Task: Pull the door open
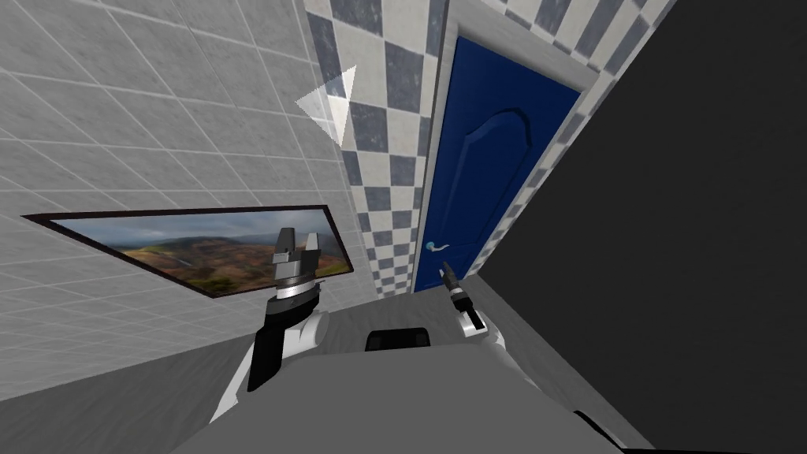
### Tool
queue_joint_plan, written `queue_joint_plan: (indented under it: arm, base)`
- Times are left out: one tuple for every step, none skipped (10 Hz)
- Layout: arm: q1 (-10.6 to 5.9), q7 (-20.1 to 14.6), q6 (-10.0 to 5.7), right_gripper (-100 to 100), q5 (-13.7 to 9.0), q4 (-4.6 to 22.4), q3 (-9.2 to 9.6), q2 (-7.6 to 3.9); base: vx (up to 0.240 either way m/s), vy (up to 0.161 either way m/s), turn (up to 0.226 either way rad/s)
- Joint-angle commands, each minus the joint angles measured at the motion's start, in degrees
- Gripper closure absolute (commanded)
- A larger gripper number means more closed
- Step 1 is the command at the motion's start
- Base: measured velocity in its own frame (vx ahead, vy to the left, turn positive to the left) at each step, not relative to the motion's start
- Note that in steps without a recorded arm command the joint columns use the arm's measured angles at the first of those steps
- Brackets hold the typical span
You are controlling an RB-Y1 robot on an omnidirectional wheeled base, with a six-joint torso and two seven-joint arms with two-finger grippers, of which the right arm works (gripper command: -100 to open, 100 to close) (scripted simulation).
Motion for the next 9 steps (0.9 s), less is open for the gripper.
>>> queue_joint_plan:
  arm:
    - [-0.64, -0.6, -0.61, -100, -0.1, 2.6, 0.17, -1.0]
    - [-1.1, -0.8, -0.83, -100, -0.2, 4.1, 0.29, -1.41]
    - [-1.48, -0.9, -1.02, -100, -0.2, 5.3, 0.39, -1.74]
    - [-1.86, -1.0, -1.2, -100, -0.2, 6.5, 0.49, -2.08]
    - [-2.23, -1.2, -1.38, -100, -0.2, 7.7, 0.59, -2.41]
    - [-2.53, -1.3, -1.53, -100, -0.3, 8.7, 0.66, -2.68]
    - [-2.53, -1.3, -1.53, -100, -0.3, 8.7, 0.66, -2.68]
    - [-2.79, -1.4, -1.66, -100, -0.3, 9.5, 0.73, -2.91]
    - [-3.28, -1.6, -1.9, -100, -0.3, 11.1, 0.86, -3.34]
  base:
    - [0.06, -0.098, 0.099]
    - [0.064, -0.103, 0.093]
    - [0.059, -0.091, 0.129]
    - [0.057, -0.089, 0.105]
    - [0.044, -0.09, 0.093]
    - [0.043, -0.08, 0.079]
    - [0.027, -0.051, 0.022]
    - [0.009, -0.035, 0.027]
    - [0.038, -0.055, 0.116]
